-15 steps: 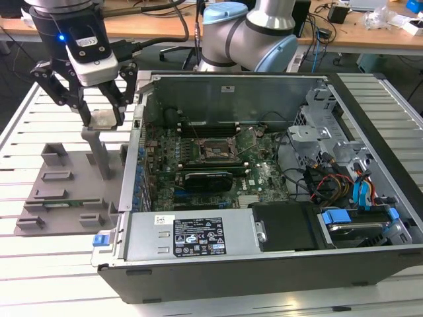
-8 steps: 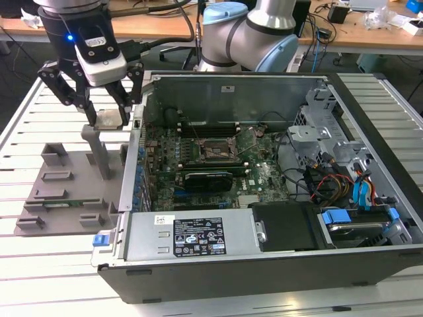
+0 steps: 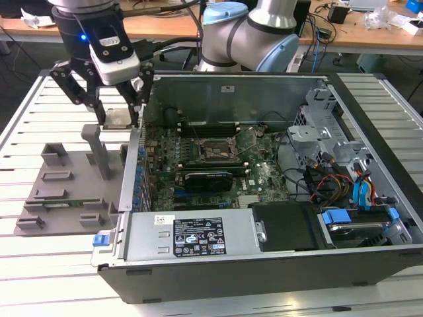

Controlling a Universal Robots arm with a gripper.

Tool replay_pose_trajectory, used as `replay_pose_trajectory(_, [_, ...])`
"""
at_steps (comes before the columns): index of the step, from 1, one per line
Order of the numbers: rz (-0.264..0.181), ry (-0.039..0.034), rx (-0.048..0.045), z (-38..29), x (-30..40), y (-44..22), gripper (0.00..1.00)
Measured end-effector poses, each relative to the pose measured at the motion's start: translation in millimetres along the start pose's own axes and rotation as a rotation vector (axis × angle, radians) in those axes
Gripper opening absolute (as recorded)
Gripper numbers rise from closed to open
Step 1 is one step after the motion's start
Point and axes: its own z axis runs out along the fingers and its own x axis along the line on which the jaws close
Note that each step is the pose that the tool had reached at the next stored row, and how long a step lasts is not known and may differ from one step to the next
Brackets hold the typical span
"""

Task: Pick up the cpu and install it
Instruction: 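Pick up the cpu and move it towards the insertion slot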

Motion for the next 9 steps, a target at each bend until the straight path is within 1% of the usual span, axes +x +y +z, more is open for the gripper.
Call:
replay_pose_trajectory(6, [0.000, 0.0009, 0.0001, 0.4, -11.6, 0.8, 0.55])
replay_pose_trajectory(7, [0.000, 0.0014, 0.0001, 0.7, -17.0, 1.2, 0.55])
replay_pose_trajectory(9, [0.000, 0.0020, 0.0000, 1.2, -22.8, 1.6, 0.55])
